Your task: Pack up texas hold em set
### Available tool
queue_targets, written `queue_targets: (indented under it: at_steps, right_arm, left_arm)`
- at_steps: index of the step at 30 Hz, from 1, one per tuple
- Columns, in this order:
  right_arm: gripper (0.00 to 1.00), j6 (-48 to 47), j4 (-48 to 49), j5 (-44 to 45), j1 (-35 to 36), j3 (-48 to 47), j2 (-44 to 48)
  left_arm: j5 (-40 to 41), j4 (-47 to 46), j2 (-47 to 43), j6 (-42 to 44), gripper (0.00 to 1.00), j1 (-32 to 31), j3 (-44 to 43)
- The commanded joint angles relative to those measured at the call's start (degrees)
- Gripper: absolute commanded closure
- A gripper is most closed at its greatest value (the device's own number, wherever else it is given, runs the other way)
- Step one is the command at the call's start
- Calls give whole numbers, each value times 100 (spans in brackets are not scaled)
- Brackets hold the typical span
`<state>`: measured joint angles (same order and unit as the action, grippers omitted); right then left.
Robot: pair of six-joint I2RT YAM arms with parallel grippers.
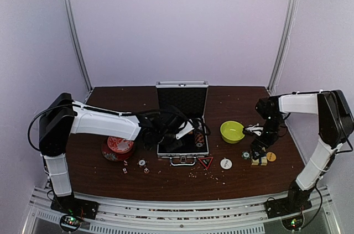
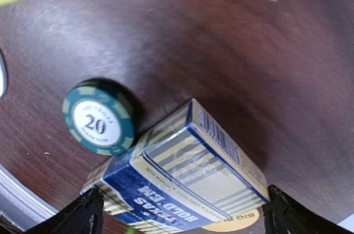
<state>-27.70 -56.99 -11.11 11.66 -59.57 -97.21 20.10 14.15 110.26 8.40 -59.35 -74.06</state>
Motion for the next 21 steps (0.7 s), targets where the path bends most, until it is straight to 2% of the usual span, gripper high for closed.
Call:
queue_targets:
  at_steps: [1, 13, 21]
  right_arm:
    - [0, -237, -9, -196, 344, 240, 113]
    - [0, 103, 393, -142, 686, 210, 114]
    - [0, 185, 276, -881, 688, -67, 25]
  left_arm:
    - [-103, -246, -165, -103, 46, -41, 51]
    - [-407, -269, -183, -71, 46, -81, 23]
    - [-710, -291, -199, -42, 46, -85, 33]
